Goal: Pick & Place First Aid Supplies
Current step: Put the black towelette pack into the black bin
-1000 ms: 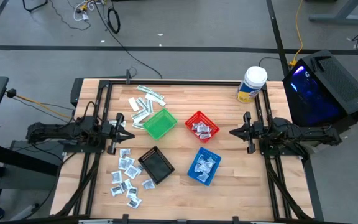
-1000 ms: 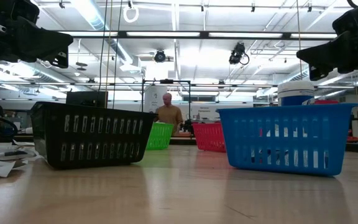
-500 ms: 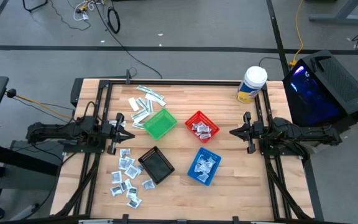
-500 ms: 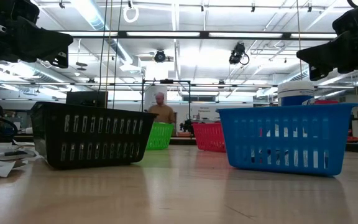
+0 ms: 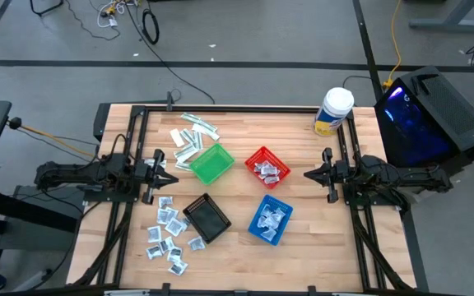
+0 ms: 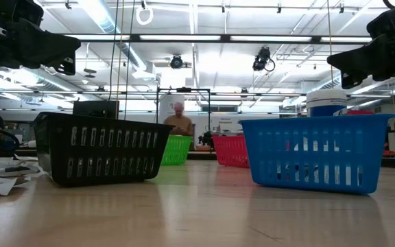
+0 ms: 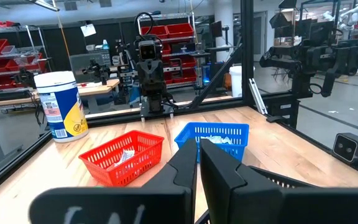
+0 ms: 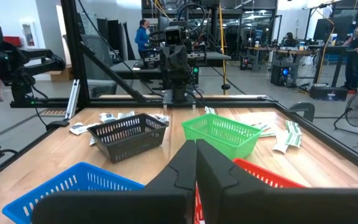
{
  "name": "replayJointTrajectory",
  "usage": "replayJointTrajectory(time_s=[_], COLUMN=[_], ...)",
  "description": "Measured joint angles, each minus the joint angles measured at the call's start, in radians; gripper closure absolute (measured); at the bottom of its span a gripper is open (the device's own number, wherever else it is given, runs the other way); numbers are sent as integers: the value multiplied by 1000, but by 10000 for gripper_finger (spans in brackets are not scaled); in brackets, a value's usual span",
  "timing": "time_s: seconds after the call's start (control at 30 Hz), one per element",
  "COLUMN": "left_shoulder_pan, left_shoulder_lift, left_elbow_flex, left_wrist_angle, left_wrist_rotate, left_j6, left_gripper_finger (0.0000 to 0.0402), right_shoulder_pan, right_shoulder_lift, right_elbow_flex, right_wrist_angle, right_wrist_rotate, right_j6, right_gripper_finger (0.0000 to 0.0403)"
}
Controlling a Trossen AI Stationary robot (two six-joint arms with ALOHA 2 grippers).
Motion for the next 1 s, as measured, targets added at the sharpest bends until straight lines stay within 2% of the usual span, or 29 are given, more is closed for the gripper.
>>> replayJointTrajectory(time_s=[0.2,0.43,1.0], left_shoulder_pan=[0,0,0], left_shoulder_lift=[0,0,0], left_elbow_flex=[0,0,0], left_wrist_angle=[30,84,484], left_wrist_rotate=[1,29,-12], left_j6=[-8,-297,-339], left_gripper_finger=[376,376,376], right_shoulder_pan=[0,0,0], right_shoulder_lift=[0,0,0], right_elbow_flex=[0,0,0], right_wrist_angle=[0,0,0], right_wrist_rotate=[0,0,0], right_j6=[0,0,0], right_gripper_finger=[390,390,390])
